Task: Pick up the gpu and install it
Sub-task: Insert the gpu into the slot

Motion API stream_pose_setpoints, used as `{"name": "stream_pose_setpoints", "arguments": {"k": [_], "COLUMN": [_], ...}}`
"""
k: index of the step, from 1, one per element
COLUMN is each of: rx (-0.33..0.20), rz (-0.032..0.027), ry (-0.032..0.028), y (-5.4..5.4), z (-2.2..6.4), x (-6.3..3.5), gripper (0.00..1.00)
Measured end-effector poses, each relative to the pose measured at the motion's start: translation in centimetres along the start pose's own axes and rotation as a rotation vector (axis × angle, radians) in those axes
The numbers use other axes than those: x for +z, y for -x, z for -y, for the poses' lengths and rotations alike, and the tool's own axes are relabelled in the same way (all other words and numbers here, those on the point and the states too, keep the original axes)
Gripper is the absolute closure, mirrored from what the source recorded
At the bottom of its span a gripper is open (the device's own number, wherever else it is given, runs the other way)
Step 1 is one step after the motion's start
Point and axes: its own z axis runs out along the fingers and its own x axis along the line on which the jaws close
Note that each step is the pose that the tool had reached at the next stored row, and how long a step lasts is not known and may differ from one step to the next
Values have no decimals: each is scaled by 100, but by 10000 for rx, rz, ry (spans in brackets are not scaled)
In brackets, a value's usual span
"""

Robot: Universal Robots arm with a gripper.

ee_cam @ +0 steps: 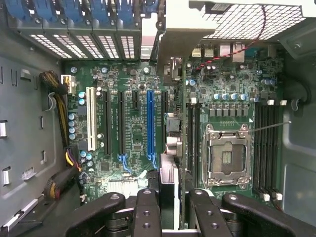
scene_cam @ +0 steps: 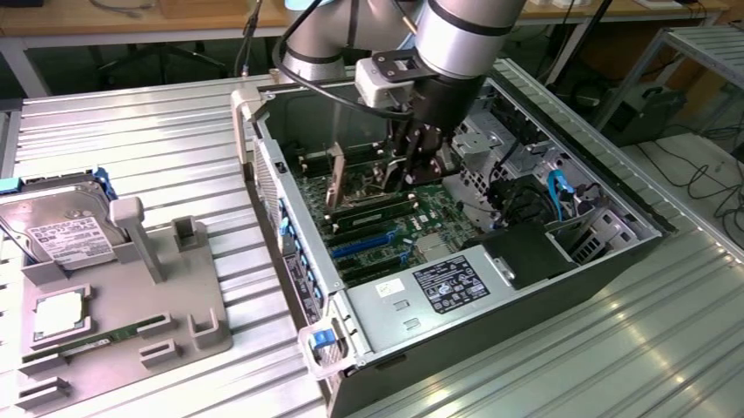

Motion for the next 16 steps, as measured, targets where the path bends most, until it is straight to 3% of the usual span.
{"name": "stream_pose_setpoints", "arguments": {"k": [12,16], "rx": [0,4], "rz": [-67,-147], "ry": [8,30], "y": [-28,-32], "z": [-8,-15], "x": [159,195], "gripper": [73,73]}}
